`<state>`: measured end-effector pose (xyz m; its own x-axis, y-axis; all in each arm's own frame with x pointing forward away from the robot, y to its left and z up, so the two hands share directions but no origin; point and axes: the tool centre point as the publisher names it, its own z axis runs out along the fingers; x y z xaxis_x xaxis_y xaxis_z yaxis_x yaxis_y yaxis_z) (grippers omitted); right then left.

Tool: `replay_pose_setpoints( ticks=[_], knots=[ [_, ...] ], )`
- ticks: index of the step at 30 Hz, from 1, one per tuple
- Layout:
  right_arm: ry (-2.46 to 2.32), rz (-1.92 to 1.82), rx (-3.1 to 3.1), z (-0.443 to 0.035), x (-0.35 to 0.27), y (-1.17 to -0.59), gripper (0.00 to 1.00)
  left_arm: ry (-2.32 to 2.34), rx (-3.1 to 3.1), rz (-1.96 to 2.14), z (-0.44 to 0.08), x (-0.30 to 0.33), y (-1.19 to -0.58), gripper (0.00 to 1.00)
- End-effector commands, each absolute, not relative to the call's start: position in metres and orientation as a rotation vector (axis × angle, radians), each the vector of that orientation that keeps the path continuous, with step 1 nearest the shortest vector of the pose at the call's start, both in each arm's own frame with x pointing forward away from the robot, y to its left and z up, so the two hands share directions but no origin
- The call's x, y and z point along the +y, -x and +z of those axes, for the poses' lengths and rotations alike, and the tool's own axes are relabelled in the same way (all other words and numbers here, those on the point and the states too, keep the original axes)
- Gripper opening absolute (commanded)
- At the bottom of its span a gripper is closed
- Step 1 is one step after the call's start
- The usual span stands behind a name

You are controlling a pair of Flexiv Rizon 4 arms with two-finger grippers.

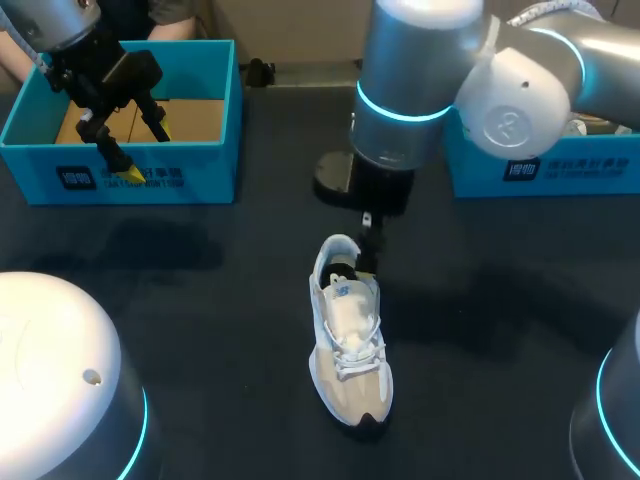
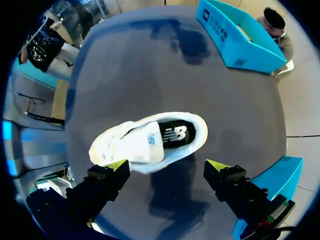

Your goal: Take the shoe out of the shoebox, open the shoe tongue, remove and reinsert the insole, then place the shoe into the shoebox

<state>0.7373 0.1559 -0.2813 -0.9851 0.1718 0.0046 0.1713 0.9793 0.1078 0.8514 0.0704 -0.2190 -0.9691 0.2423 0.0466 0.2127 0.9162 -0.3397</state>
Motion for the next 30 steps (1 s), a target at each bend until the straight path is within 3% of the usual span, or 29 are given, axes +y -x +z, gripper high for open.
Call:
replay_pose_setpoints(
  ticks=[1,30],
  knots=[
    [-0.266,0.142,3.138,-0.285,0.169,-0.751,1.0,0.355,-2.991,0.511,-0.219,0.07,-0.851,1.0],
    [0.061,0.119,3.047,-0.344,0.203,-0.796,1.0,0.355,-2.991,0.511,-0.219,0.07,-0.851,1.0]
  ],
)
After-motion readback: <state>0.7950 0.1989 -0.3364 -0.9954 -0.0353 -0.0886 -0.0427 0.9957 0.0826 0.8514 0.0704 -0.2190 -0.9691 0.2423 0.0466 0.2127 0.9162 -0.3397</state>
